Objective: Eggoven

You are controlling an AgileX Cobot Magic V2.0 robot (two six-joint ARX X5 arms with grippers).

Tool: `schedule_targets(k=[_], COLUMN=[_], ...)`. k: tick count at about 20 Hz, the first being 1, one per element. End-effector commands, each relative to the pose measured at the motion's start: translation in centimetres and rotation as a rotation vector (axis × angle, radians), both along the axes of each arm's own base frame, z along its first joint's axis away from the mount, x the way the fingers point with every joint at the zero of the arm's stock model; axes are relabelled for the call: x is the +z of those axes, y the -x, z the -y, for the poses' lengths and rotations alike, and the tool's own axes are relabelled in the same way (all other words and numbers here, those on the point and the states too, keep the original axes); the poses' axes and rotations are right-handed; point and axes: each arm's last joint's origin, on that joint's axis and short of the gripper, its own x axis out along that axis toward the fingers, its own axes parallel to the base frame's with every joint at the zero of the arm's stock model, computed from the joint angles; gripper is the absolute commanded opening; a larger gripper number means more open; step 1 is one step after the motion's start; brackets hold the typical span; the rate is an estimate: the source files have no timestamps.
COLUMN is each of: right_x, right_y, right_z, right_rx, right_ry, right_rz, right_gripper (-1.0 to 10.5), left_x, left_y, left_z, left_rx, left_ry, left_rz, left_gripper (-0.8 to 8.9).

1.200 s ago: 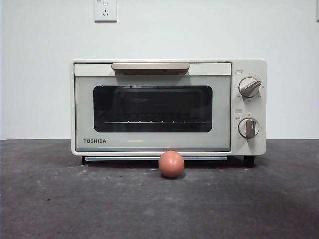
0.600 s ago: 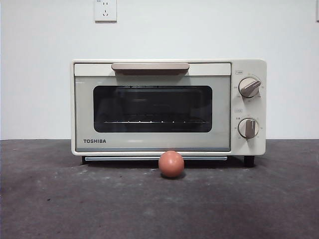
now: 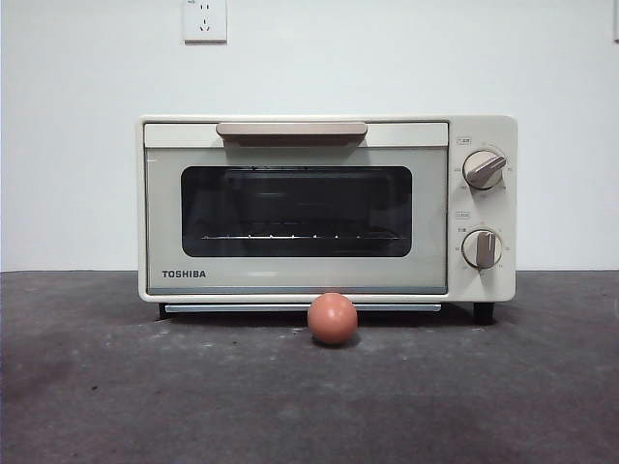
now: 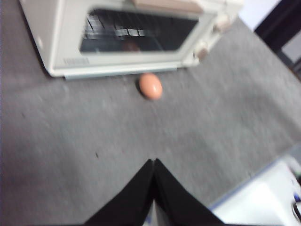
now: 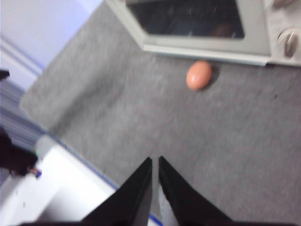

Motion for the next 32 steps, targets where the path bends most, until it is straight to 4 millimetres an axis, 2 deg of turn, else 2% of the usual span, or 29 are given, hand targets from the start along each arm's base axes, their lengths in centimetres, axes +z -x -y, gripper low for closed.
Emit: schedule_targets(k=[1, 5, 9, 10, 17, 23, 28, 32], right_x=[0.3, 0.4, 0.5, 0.5, 0.8, 1.2, 1.1, 0.7], right_y=[0.1, 0.1, 0.0, 0.0, -0.8, -2.5, -4.5, -6.2], right_z=[-0.1, -0.2, -0.2, -0.2, -0.4, -1.1, -2.4, -4.3], right_rx=[0.031, 0.021, 0.019, 0.015, -0.01, -0.011, -0.005, -0.005], right_ry=[0.047, 0.065, 0.059, 0.054, 0.008, -0.042, -0.04, -0.01], right_rz=[0.046, 0.06, 0.064, 0.058, 0.04, 0.034, 0.006, -0.008], right_gripper=[0.0, 0.4, 3.1, 3.5, 3.5, 3.5, 3.5, 3.5], left_x=[0.3, 0.4, 0.4, 0.4, 0.5, 0.6, 0.6, 0.7], left_y=[0.1, 0.1, 0.1, 0.1, 0.1, -0.1, -0.1, -0.1], left_z=[0.1, 0.1, 0.1, 0.1, 0.1, 0.1, 0.1, 0.1], left_rx=[-0.03, -0.031, -0.031, -0.031, -0.031, -0.025, -0.025, -0.025], left_ry=[-0.021, -0.02, -0.02, -0.02, -0.019, -0.01, -0.01, -0.01], left_rz=[0.022, 0.025, 0.025, 0.026, 0.037, 0.052, 0.054, 0.062], left_gripper=[0.07, 0.07, 0.07, 0.07, 0.07, 0.07, 0.07, 0.07])
